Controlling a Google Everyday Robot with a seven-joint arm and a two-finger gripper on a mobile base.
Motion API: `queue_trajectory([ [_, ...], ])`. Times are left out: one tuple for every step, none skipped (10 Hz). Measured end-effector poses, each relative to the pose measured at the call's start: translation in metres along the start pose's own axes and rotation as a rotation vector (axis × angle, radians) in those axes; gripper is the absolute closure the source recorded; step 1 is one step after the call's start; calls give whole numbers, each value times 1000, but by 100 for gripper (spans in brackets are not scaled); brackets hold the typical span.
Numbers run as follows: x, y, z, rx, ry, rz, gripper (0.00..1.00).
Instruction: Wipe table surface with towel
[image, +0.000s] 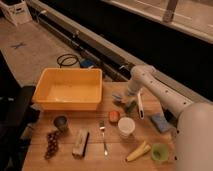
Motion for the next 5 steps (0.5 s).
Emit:
queue_trajectory([
  [3,-10,1,6,7,12,100],
  [8,-21,1,21,12,28,100],
  [12,-32,-1,32,17,42,100],
  [11,-37,1,38,15,46,100],
  [6,-42,2,44,8,42,100],
])
